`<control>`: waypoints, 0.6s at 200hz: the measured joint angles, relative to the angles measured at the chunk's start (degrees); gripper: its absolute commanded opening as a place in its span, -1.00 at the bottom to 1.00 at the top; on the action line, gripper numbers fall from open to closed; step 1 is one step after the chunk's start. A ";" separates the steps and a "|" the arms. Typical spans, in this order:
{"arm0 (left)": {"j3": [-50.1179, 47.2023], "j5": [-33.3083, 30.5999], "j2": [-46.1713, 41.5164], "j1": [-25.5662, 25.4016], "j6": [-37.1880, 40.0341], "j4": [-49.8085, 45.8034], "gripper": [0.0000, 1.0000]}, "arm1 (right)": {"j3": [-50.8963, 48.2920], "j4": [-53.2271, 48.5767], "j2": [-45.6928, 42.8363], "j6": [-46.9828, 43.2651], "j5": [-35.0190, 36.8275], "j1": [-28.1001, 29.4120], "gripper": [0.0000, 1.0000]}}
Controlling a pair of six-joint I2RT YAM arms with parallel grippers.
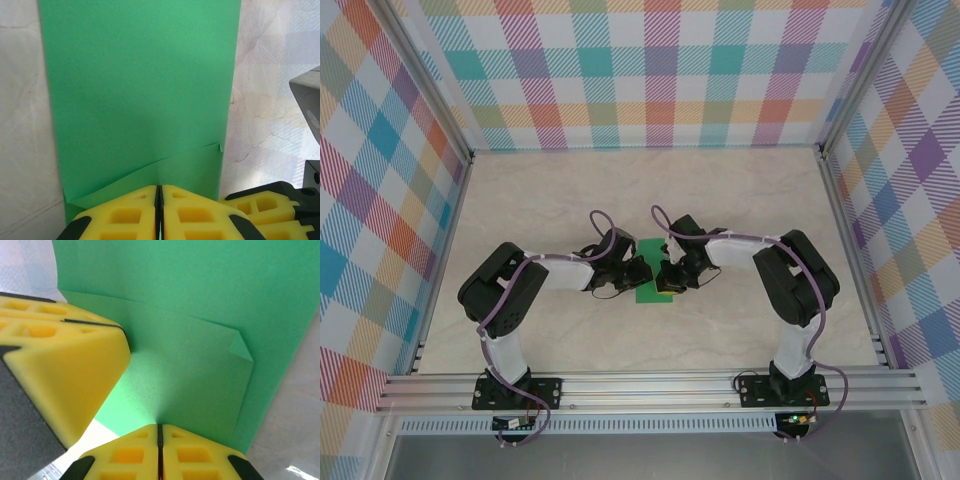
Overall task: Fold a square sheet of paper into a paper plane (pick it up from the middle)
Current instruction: Fold the triangle a second time at the center of the table.
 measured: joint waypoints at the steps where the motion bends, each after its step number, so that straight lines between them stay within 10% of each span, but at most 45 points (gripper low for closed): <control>1: 0.00 0.02 0.00 0.00 0.00 0.00 -0.79 | -0.04 0.02 -0.04 0.00 -0.02 -0.02 -0.83; 120: 0.37 -0.20 0.00 -0.02 0.00 -0.72 -0.80 | -7.06 1.75 -4.26 -2.03 -3.30 -3.21 -0.79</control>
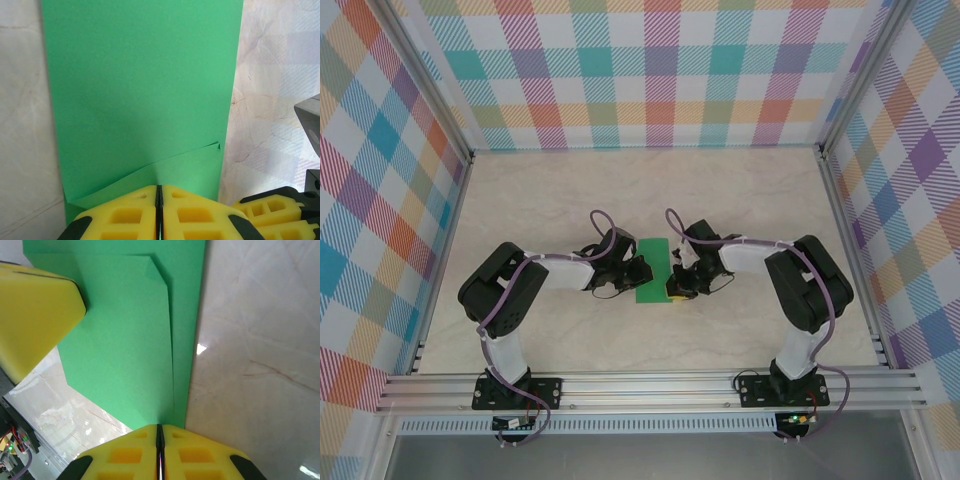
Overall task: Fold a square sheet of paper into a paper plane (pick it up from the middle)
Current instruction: Fold the triangle a second time at the center of the table.
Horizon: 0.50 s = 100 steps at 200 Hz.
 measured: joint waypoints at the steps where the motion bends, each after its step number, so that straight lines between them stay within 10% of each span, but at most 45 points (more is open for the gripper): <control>1: 0.00 0.00 0.00 0.00 0.00 0.02 -0.80 | -0.04 0.02 -0.02 0.00 -0.02 0.00 -0.79; 100: 0.50 0.02 0.11 0.00 0.02 -0.79 -0.80 | 0.70 -3.58 -3.43 -0.35 -0.81 -0.09 -0.76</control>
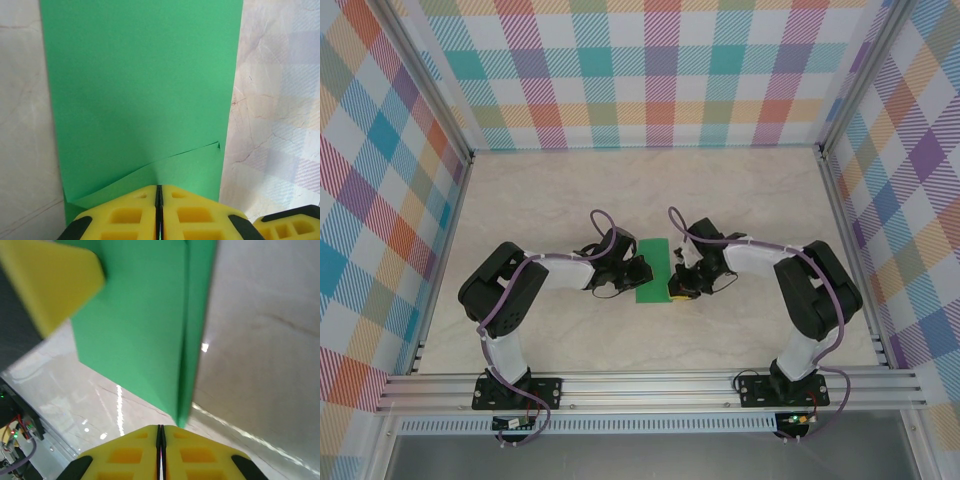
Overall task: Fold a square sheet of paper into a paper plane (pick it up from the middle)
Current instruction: Fold the triangle a second time at the center of the table, then turn over the paper at the center of the table.
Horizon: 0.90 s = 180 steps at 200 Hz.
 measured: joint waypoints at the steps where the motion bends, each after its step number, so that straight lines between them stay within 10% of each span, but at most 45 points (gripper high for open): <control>1: 0.00 0.00 0.00 0.00 0.00 -0.02 -0.80 | 0.13 0.09 0.00 0.02 -0.07 0.00 -0.76; 180: 0.13 0.02 0.00 0.00 0.00 -0.20 -0.76 | -0.11 0.87 0.11 1.38 2.62 -1.75 -0.36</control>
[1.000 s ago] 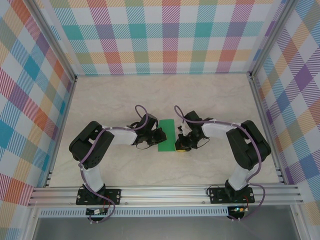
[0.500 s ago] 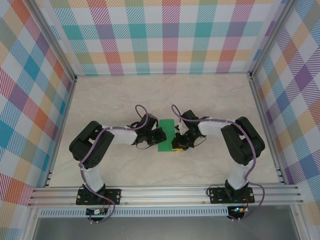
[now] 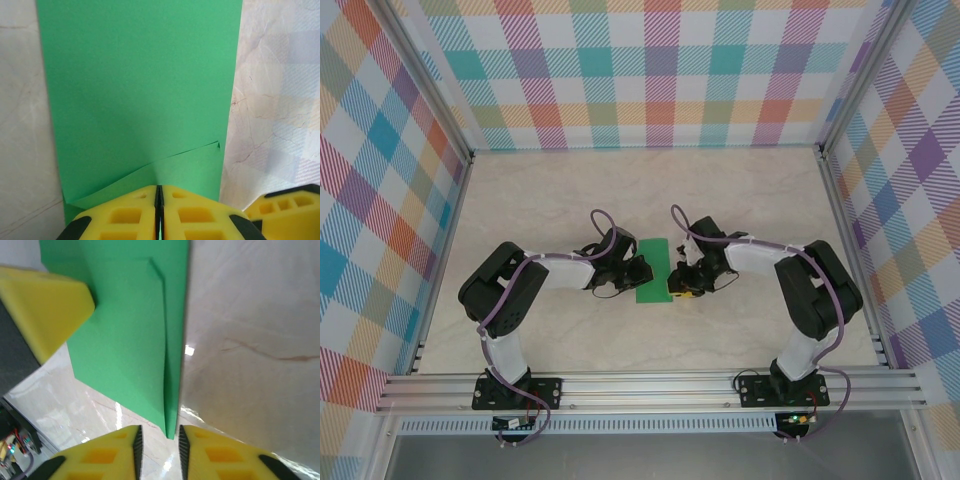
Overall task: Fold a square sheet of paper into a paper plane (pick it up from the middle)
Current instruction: Turn over the paper at the center of the table.
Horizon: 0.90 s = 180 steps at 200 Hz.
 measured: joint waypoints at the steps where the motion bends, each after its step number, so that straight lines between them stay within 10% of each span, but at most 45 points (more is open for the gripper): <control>1: 0.00 0.00 0.00 0.00 0.00 0.00 -0.76 | 0.02 0.04 0.02 -0.02 0.02 -0.09 -0.36; 41: 0.26 0.04 0.00 0.00 0.04 -0.33 -0.74 | 2.54 1.49 0.92 1.92 0.17 -1.66 -0.14; 180: 1.25 -0.44 0.00 0.00 0.22 -2.36 -0.73 | 5.55 5.38 6.88 4.85 -4.74 -1.90 -0.28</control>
